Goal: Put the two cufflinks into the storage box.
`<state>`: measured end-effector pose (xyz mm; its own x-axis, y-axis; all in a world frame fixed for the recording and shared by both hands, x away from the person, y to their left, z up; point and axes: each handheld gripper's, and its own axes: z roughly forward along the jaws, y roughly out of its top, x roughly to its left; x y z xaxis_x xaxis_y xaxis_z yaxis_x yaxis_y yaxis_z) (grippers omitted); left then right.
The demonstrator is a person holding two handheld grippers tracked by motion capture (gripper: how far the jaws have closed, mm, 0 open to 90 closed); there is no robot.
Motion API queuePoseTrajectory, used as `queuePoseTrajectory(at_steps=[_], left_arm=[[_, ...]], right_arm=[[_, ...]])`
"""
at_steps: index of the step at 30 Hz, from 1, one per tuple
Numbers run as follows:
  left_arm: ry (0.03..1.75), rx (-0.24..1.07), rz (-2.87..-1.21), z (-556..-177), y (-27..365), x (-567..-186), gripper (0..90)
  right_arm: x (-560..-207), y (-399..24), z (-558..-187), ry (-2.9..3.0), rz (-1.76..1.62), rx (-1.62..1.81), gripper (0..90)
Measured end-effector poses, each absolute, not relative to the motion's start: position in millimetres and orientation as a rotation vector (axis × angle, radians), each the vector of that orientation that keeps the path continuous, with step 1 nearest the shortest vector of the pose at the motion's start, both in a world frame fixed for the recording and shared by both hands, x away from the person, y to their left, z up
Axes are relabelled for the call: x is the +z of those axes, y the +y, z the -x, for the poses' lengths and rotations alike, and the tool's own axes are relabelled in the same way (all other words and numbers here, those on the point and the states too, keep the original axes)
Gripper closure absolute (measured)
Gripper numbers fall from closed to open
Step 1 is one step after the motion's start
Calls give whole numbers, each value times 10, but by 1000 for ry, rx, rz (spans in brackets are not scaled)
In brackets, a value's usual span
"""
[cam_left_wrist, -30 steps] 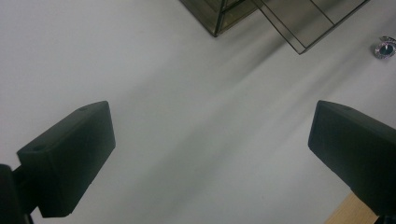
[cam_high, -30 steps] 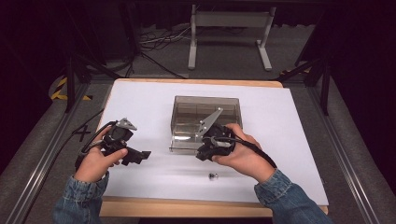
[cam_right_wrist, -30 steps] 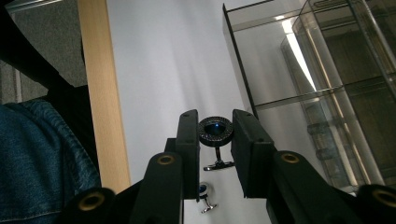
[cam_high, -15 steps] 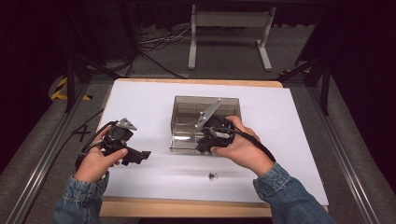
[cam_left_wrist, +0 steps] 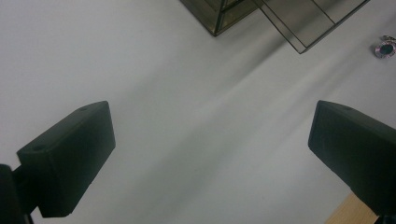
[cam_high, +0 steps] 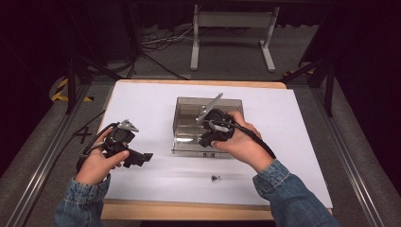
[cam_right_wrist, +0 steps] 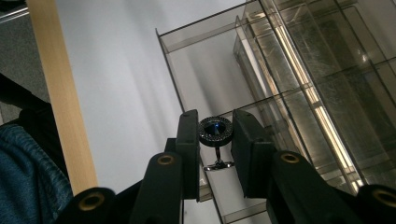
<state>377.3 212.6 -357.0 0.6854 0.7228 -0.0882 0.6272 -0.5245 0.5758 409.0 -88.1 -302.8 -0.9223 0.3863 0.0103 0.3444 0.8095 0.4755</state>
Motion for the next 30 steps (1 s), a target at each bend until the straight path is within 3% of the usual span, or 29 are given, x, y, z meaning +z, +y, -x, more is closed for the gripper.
queuePoseTrajectory(at_steps=[30], left_arm=[[1033,217,-2313,-3776,2135,-3570,15]], right_arm=[[-3275,-801,-4302,2955,-722,560,734]])
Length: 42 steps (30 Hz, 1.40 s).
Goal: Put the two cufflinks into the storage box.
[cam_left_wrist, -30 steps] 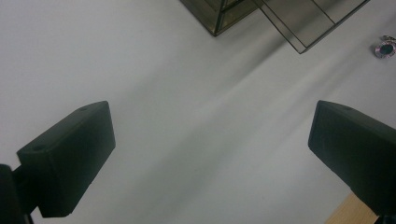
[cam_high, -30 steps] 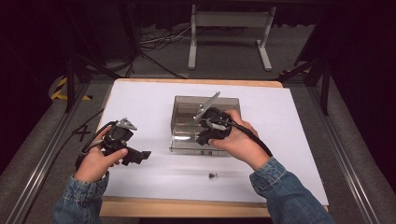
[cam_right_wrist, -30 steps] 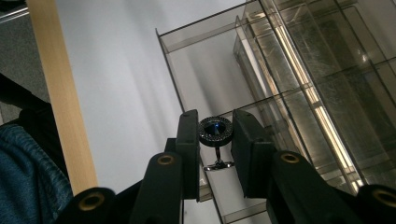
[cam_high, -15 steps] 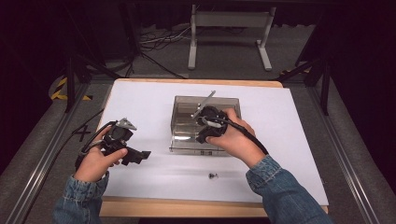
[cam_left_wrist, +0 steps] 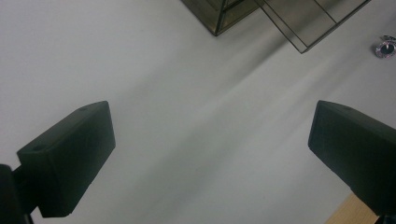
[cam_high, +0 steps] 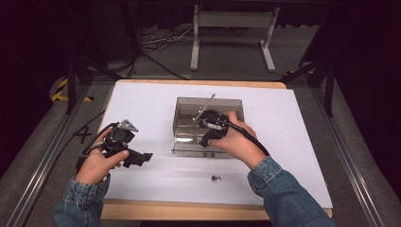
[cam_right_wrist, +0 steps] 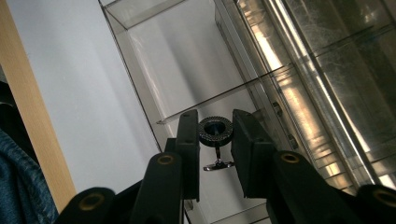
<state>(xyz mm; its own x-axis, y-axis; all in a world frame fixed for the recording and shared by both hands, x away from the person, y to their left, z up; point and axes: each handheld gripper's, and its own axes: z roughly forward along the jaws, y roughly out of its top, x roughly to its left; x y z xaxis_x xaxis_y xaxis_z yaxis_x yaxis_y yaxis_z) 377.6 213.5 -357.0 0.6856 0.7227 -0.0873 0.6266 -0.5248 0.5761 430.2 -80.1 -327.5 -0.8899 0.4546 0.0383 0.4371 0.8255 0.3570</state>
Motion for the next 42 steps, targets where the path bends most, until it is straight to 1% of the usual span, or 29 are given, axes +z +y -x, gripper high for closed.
queuePoseTrajectory(at_steps=[12,26,29,35,42], left_arm=[[1033,214,-2314,-3776,2133,-3571,15],[1033,219,-2313,-3774,2136,-3569,15],[1032,218,-2315,-3773,2136,-3568,15],[1034,218,-2314,-3776,2137,-3569,15],[1035,216,-2315,-3776,2131,-3573,15]], right_arm=[[-3367,-804,-4331,2987,-735,529,734],[-3389,-796,-4332,2997,-726,540,725],[-3375,-825,-4330,2989,-723,575,709],[-3312,-866,-4286,2968,-726,627,707],[-3190,-943,-4185,2946,-653,704,702]])
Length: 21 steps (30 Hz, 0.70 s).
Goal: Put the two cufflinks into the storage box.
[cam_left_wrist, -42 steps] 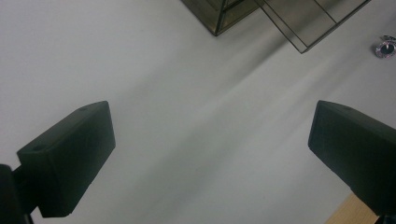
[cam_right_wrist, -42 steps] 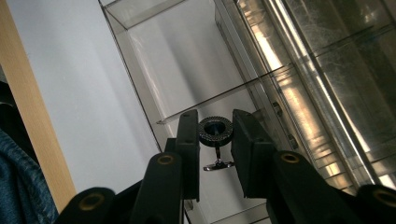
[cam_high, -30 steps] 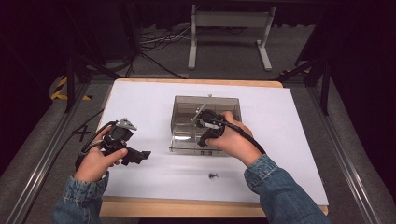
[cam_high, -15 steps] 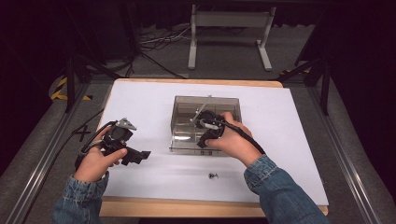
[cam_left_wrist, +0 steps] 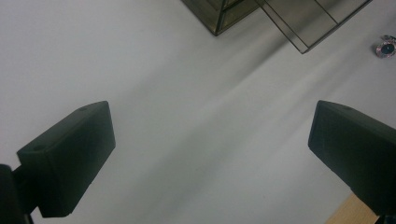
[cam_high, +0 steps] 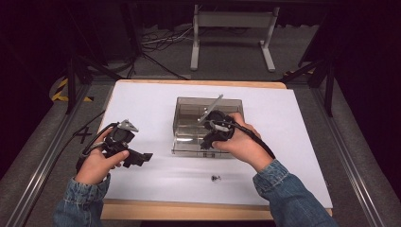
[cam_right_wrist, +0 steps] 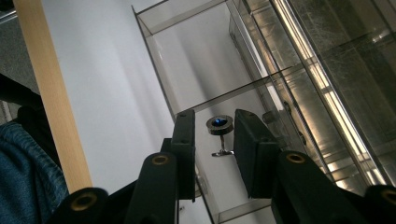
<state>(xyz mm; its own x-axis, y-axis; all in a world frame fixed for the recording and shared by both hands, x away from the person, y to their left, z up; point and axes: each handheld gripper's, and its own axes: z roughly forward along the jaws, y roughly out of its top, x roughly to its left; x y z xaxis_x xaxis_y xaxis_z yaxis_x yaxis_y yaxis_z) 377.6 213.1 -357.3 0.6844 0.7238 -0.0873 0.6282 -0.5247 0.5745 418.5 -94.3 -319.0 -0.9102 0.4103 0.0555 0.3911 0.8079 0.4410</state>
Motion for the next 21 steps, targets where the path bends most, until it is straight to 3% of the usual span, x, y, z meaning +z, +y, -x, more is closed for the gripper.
queuePoseTrajectory(at_steps=[21], left_arm=[[1035,216,-2315,-3772,2128,-3569,15]], right_arm=[[-3021,-1187,-3884,2951,-471,875,628]])
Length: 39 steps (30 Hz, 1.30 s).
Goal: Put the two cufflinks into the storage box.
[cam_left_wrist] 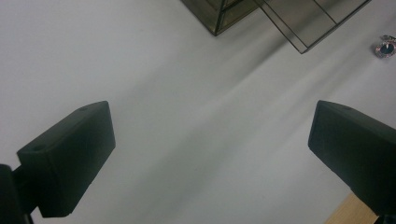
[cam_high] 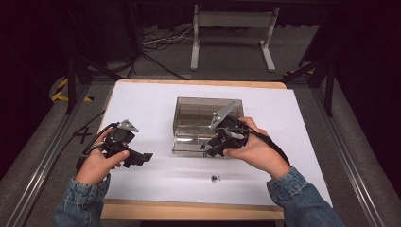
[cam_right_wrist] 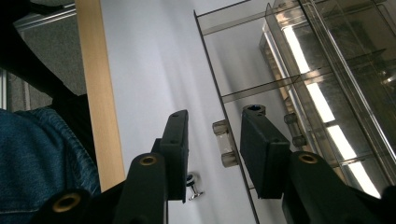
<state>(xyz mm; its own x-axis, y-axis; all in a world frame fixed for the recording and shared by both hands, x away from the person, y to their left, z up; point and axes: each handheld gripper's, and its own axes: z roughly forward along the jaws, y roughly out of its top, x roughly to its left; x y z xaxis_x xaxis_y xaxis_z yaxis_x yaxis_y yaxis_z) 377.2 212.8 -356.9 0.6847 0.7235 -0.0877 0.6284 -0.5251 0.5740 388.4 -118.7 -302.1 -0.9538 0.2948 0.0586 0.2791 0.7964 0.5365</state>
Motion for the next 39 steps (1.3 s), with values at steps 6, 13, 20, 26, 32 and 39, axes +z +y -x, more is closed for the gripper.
queuePoseTrajectory(at_steps=[6,13,20,26,32,39], left_arm=[[1032,216,-2316,-3771,2131,-3566,15],[1032,222,-2316,-3770,2131,-3564,15],[1033,220,-2316,-3768,2124,-3565,15],[1032,221,-2317,-3767,2123,-3565,15],[1034,223,-2315,-3765,2124,-3563,15],[1033,217,-2318,-3766,2118,-3567,15]], right_arm=[[-3010,-1261,-3844,2949,-441,907,622],[-3033,-1323,-3770,2950,-391,938,619],[-3063,-1357,-3729,2944,-377,953,620],[-3118,-1361,-3691,2944,-361,950,620],[-3219,-1357,-3639,2950,-350,943,619],[-3402,-1324,-3601,2980,-332,893,608]])
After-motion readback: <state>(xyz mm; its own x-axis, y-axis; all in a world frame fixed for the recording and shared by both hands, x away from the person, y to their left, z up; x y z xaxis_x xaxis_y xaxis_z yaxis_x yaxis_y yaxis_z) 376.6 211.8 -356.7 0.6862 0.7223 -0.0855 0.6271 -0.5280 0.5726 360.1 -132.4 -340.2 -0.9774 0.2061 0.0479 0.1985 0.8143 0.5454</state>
